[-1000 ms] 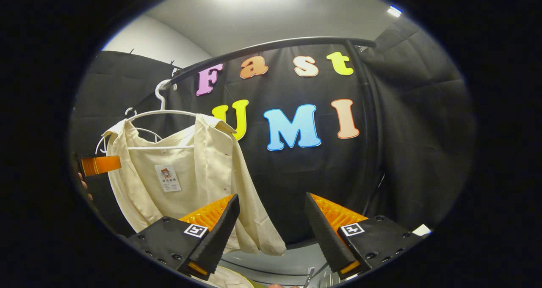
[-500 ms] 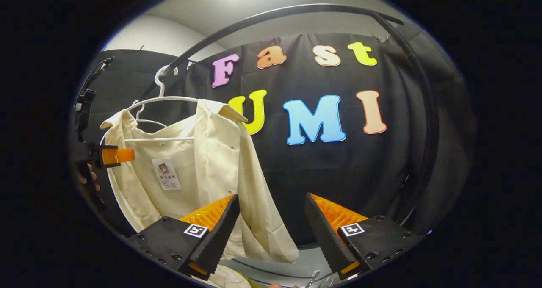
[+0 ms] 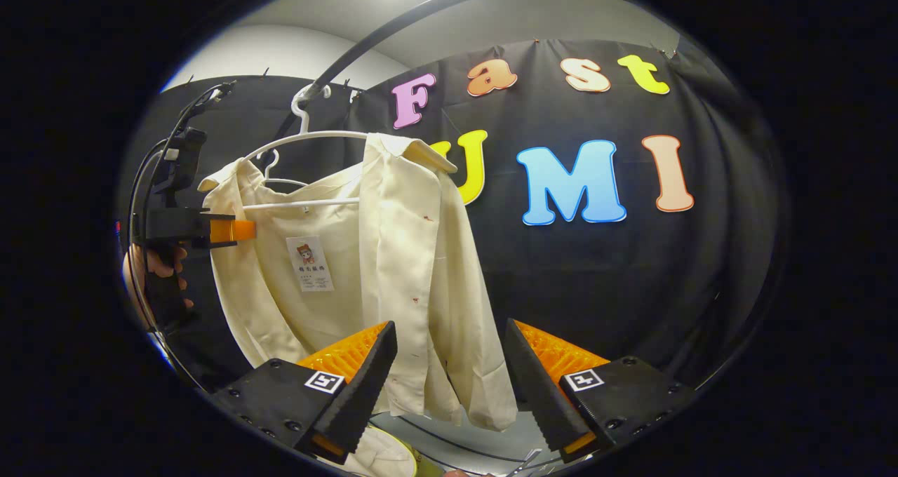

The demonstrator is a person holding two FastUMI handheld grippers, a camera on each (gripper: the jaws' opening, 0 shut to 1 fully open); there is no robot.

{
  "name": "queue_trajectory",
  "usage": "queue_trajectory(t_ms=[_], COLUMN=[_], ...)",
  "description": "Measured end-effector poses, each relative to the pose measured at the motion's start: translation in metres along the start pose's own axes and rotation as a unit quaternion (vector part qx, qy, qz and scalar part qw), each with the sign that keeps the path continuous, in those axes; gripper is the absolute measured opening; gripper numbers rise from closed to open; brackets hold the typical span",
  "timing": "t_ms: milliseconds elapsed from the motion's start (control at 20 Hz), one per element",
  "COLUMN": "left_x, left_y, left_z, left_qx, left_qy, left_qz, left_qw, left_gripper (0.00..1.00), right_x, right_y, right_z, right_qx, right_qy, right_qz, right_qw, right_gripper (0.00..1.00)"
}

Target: Grasp the clothes on the hanger with both hands and then place them into the laundry hamper below.

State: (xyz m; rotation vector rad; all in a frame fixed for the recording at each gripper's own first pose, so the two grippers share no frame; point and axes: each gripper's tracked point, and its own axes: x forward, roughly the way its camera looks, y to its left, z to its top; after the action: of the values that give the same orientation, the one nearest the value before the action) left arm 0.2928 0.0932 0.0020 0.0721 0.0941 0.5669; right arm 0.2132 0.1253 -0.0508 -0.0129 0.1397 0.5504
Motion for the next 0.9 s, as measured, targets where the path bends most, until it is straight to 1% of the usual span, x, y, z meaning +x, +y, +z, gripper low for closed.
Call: queue_trajectory(t_ms=[50, 100, 200, 250, 300, 400, 450, 500, 550, 650, 750, 900], left_x=[-0.003, -0.002, -0.006, -0.009, -0.012, -0.017, -0.022, -0.018, -0.018, -0.018, -0.017, -0.028], left_y=[-0.001, 0.003, -0.006, -0.01, -0.013, -0.01, 0.001, 0.007, 0.0, -0.003, 0.002, 0.008], left_z=[-0.001, 0.001, 0.0, -0.001, -0.001, -0.002, 0.001, 0.001, -0.002, -0.001, 0.001, 0.003], left_qx=[0.001, 0.004, 0.002, 0.001, 0.006, 0.019, 0.028, 0.022, 0.011, -0.005, -0.025, -0.057], left_qy=[0.0, -0.001, -0.001, 0.001, 0.001, -0.002, -0.01, -0.011, -0.004, -0.004, -0.008, -0.017], left_qz=[-0.005, -0.001, -0.024, -0.035, -0.048, -0.059, -0.031, -0.027, -0.039, -0.051, -0.061, -0.055], left_qw=[1.0, 1.0, 1.0, 0.999, 0.999, 0.998, 0.999, 0.999, 0.999, 0.999, 0.998, 0.997], left_gripper=[0.54, 0.49, 0.39, 0.34, 0.34, 0.35, 0.35, 0.19, 0.03, 0.05, 0.04, 0.02], right_x=[0.001, 0.004, 0.011, 0.014, 0.015, 0.019, 0.022, 0.025, 0.028, 0.033, 0.034, 0.042], right_y=[0.004, 0.007, 0.017, 0.025, 0.036, 0.048, 0.052, 0.056, 0.059, 0.065, 0.07, 0.077], right_z=[0.001, 0.002, 0.004, 0.004, 0.003, 0.0, -0.001, -0.001, 0.001, 0.005, 0.01, 0.02], right_qx=[0.002, 0.003, 0.008, 0.016, 0.029, 0.047, 0.05, 0.05, 0.049, 0.044, 0.038, 0.054], right_qy=[0.0, -0.001, 0.0, 0.003, 0.006, 0.012, 0.016, 0.019, 0.019, 0.015, 0.004, -0.008], right_qz=[0.007, 0.014, 0.03, 0.047, 0.067, 0.083, 0.087, 0.089, 0.092, 0.099, 0.102, 0.101], right_qw=[1.0, 1.0, 1.0, 0.999, 0.997, 0.995, 0.995, 0.995, 0.994, 0.994, 0.994, 0.993], right_gripper=[0.98, 0.98, 0.98, 0.98, 0.98, 0.98, 0.98, 0.98, 0.98, 0.98, 0.98, 0.98])
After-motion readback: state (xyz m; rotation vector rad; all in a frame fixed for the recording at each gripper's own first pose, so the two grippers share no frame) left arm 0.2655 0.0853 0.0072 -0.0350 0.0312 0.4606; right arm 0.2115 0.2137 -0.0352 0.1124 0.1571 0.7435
